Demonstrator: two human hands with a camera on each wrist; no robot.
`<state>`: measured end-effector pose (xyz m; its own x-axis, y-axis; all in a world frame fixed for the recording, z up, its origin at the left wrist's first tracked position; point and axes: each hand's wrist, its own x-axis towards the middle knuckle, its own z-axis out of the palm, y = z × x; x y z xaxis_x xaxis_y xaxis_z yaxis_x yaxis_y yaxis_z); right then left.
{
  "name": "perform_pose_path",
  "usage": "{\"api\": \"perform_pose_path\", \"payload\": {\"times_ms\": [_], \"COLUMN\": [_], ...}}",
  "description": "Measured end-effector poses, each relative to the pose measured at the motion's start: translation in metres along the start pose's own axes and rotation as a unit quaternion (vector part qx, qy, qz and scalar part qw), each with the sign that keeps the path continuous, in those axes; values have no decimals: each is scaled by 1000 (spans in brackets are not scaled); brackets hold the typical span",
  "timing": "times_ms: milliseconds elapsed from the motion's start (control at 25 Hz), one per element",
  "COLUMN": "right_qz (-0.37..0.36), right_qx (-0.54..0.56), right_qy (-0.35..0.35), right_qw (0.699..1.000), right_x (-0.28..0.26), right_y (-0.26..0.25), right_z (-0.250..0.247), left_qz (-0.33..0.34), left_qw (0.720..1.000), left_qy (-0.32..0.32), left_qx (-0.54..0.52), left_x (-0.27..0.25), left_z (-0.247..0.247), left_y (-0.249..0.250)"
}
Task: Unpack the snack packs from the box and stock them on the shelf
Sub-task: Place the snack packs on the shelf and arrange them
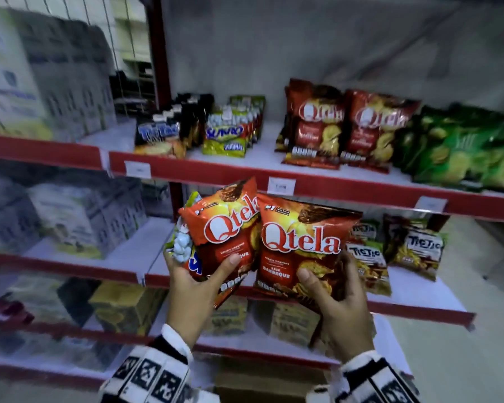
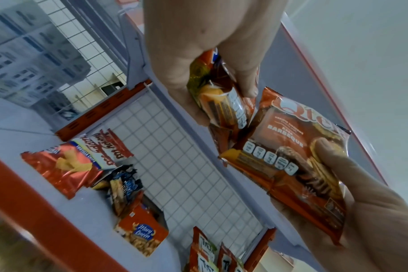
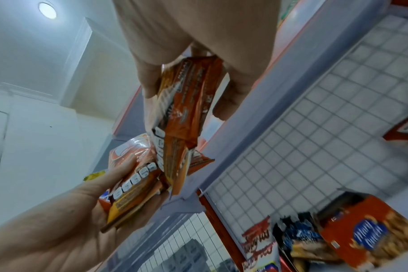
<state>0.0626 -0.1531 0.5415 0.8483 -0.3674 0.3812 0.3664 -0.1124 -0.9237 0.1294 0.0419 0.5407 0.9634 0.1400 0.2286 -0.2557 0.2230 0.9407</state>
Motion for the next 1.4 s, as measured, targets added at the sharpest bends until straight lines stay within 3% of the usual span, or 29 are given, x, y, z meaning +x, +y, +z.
{"api": "perform_pose_path", "payload": {"times_ms": [240, 360, 480, 600, 720, 880, 1040, 1120, 1200, 1240, 1320, 1400], "right_qz": [-11, -40, -43, 16, 65, 100, 118, 66, -43, -82, -99, -78], "right_qx": [-83, -60, -108, -200, -303, -312, -305, -363, -381, -347, -246, -193], "right_qy": [27, 56, 124, 160, 134, 102, 100, 156, 185, 137, -36, -166], "right_qw": [996, 996, 985, 967, 941, 939, 940, 916, 905, 924, 963, 964], "right_x": [26, 76, 142, 197, 239, 265, 263, 253, 235, 224, 206, 196], "right_y": [-70, -107, -129, -120, -97, -67, -69, -81, -96, -103, -114, -111], "right_z": [0, -28, -65, -98, -121, -129, -130, -130, -118, -108, -80, -52], "left_qz": [46, 51, 50, 43, 56, 69, 58, 49, 40, 37, 41, 45], "left_qw": [998, 998, 997, 996, 995, 994, 991, 990, 990, 989, 986, 983], "left_qy": [-37, -36, -46, -67, -75, -86, -115, -126, -133, -138, -155, -170], "left_qx": [-8, -18, -45, -51, -34, -23, -25, -35, -39, -40, -42, -44], "left_x": [30, 47, 68, 92, 108, 112, 110, 112, 117, 119, 123, 126], "left_z": [7, 19, 34, 51, 75, 107, 126, 133, 141, 144, 151, 153], "left_y": [54, 70, 83, 92, 94, 88, 78, 75, 73, 73, 72, 71]}}
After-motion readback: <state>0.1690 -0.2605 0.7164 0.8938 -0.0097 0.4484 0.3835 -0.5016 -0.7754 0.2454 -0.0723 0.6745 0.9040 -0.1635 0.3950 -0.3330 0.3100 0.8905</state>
